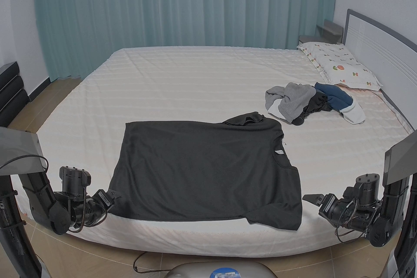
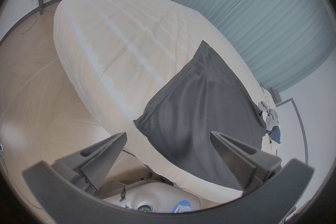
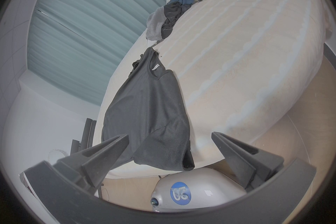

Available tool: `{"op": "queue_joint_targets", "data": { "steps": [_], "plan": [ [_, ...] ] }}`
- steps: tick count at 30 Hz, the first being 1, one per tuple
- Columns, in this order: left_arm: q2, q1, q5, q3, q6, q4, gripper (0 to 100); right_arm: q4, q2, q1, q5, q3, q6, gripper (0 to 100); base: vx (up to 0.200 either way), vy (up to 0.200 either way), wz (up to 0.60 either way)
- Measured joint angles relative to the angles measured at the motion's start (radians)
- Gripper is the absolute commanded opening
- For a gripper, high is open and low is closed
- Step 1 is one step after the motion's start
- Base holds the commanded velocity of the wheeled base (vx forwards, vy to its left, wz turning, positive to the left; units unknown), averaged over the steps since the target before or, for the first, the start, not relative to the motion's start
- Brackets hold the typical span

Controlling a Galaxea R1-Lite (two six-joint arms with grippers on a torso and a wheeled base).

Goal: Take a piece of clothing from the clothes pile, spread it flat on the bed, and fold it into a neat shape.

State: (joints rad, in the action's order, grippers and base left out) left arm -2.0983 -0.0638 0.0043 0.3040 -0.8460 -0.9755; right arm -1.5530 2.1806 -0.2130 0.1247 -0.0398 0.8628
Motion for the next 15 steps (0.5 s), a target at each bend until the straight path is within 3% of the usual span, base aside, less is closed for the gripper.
{"op": "queue_joint_targets", "data": {
  "steps": [12, 13, 15],
  "plan": [
    [-0.095, 0.005, 0.004, 0.02, -0.003, -0.091, 100, 0.0, 0.01, -0.007, -0.001, 0.0, -0.001, 100, 0.0, 0.0, 0.0],
    [-0.104, 0.005, 0.004, 0.022, -0.003, -0.106, 0, 0.0, 0.01, -0.007, -0.001, 0.0, -0.001, 100, 0.0, 0.0, 0.0],
    [-0.119, 0.006, 0.005, 0.025, -0.003, -0.13, 0, 0.0, 0.01, -0.008, -0.001, 0.0, -0.001, 100, 0.0, 0.0, 0.0]
  ]
}}
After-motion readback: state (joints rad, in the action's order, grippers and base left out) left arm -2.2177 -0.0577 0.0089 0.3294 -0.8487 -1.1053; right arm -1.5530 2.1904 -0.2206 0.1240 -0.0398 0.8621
